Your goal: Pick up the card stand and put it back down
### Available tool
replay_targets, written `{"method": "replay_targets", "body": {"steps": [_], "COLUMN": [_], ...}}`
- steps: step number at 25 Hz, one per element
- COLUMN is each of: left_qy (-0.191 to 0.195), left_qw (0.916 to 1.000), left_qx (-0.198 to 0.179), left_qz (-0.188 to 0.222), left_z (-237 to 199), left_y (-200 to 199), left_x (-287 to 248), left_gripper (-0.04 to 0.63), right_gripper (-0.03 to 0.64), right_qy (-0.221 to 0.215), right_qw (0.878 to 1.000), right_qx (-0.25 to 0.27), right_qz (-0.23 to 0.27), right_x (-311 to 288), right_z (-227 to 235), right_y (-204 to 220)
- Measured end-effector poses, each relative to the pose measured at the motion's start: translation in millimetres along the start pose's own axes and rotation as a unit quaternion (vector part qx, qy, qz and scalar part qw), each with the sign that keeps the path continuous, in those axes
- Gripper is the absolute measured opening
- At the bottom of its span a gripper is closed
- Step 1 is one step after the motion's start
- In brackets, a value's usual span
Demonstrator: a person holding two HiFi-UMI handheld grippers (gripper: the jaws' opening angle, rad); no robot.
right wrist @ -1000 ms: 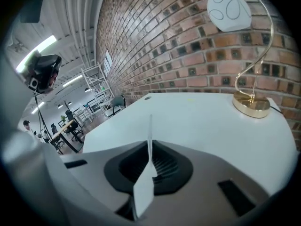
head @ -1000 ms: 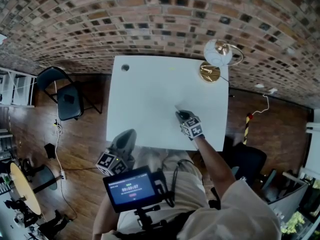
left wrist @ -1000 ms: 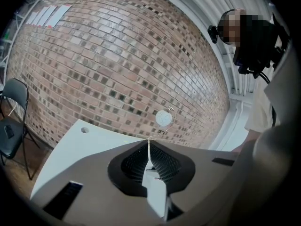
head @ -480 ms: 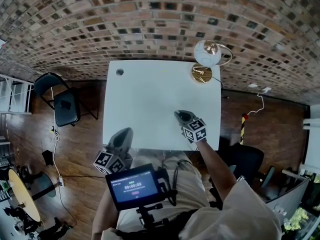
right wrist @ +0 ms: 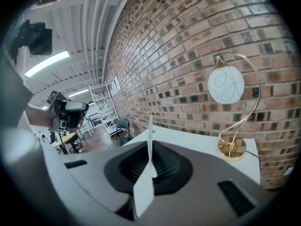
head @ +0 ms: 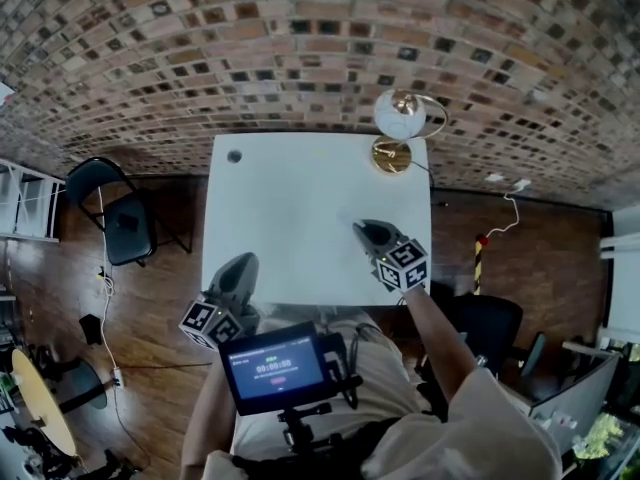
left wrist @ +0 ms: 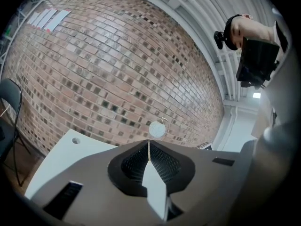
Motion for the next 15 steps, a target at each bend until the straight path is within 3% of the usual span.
{"method": "replay_targets", "body": {"steps": [15], "left_qy": [0.030], "left_qw": [0.9988], "left_qx": [0.002], "left_qz": [0.040], "left_z": [15], "left_y": [-54], "left_x": [7], "left_gripper": [0.012], "right_gripper": [0.025], "right_qy": [0.003], "right_qw": [0.999], "right_qx": [0.025], "right_qz": [0.040], "right_x": [75], "right_z": [-26], "right_y": [-105]}}
Point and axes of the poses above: the fingertips, and each gripper's own axes: x backward along the fingers, z to its right, y out of its underside, the point moved 5 cm from there along x, backward along the fingers, and after that the axes turned 2 degrees about y, right-handed, at the moved point
